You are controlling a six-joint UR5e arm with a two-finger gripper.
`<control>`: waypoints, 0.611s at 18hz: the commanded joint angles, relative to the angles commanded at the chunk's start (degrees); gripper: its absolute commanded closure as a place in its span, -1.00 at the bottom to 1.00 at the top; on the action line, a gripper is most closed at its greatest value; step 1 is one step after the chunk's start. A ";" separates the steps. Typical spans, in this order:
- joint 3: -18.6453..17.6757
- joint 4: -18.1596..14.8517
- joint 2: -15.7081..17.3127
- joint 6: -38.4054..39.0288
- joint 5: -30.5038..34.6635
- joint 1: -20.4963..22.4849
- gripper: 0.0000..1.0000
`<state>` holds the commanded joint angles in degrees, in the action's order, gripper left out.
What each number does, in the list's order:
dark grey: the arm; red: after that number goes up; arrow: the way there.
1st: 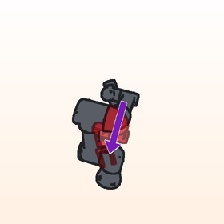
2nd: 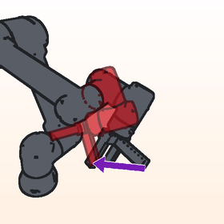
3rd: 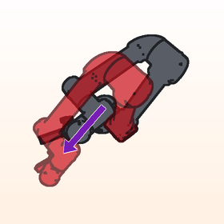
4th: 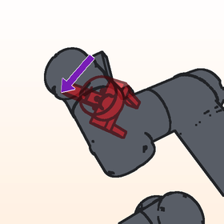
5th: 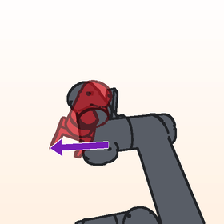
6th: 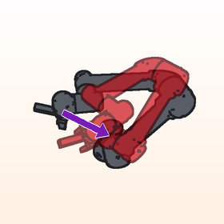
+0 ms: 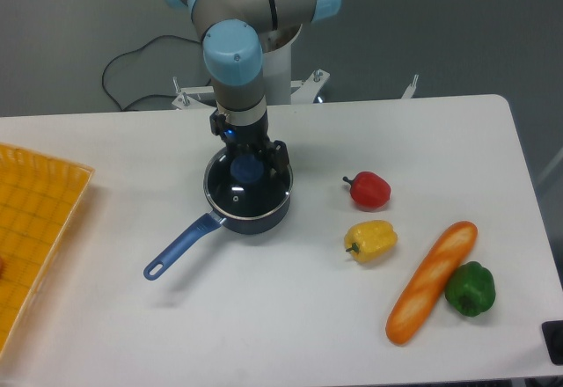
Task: Open the lid
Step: 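Lower the gripper onto the lid knob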
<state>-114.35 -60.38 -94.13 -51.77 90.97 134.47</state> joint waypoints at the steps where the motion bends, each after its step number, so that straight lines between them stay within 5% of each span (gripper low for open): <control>1: 0.09 0.35 -0.26 0.09 0.00 0.00 -0.98; 11: 0.09 2.28 -1.58 2.11 0.00 -0.44 -0.97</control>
<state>-114.26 -58.10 -95.71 -49.66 90.97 134.03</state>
